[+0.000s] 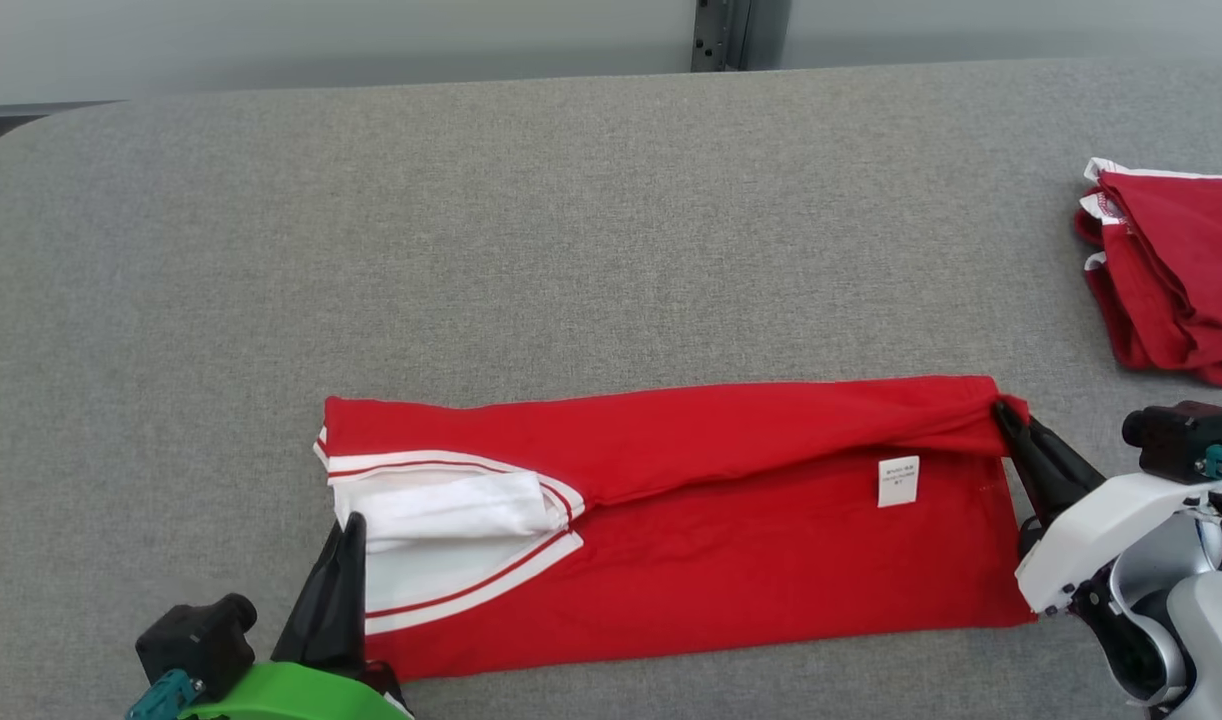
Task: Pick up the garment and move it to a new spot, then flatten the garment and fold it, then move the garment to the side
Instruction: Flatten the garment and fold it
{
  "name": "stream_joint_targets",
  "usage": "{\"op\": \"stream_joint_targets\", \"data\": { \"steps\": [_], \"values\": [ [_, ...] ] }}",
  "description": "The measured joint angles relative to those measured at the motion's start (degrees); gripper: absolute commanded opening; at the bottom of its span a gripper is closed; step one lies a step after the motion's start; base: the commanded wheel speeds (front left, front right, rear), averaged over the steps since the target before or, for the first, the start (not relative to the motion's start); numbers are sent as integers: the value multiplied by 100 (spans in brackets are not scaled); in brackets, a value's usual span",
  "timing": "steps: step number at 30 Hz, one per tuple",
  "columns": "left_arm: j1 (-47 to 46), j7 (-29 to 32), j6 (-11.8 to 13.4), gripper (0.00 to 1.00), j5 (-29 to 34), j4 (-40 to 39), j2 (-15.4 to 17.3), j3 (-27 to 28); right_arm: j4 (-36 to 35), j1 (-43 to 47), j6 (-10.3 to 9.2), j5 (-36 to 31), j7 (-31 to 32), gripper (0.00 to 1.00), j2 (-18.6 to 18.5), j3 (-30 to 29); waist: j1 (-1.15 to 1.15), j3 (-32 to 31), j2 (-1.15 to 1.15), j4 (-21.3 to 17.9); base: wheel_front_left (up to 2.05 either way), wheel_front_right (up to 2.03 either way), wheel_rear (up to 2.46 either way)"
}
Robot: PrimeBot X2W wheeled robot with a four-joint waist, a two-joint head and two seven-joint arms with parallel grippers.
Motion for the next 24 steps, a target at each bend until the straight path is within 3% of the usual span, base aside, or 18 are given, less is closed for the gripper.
{"op": "stream_joint_targets", "data": {
  "steps": [1, 2, 4, 5, 6, 16, 24],
  "values": [
    [12, 0, -12, 0, 0, 57, -1, -21, -30, 67, 0, -31, 8, 0, 48, -37, 0, -12, 0, -4, 0, 0, 0],
    [25, -5, -26, 3, -7, 101, -7, -34, -55, 125, 0, -56, 15, 11, 98, -78, 0, -21, 0, -8, 0, 0, 0],
    [59, -7, -43, 20, -42, 182, -32, -54, -92, 235, 0, -99, 30, 29, 193, -156, 0, -38, 0, -22, 0, 0, 0],
    [85, -13, -56, 44, -45, 219, -36, -64, -104, 299, 0, -118, 26, 56, 248, -219, 0, -47, 0, -31, 0, 0, 0],
    [113, -14, -63, 100, -69, 246, -38, -71, -116, 363, 0, -165, 8, 100, 287, -268, 0, -55, 0, -39, 0, 0, 0],
    [470, -321, 26, 100, -190, 123, -44, 176, -464, 996, 0, -313, -186, 100, 655, -992, 0, -185, 0, -92, 0, 0, 0],
    [263, -419, -11, 100, -67, 202, -148, 3, -648, 1084, -1, -526, -68, 100, 880, -1539, 0, -367, 0, -85, 0, 0, 0]
  ]
}}
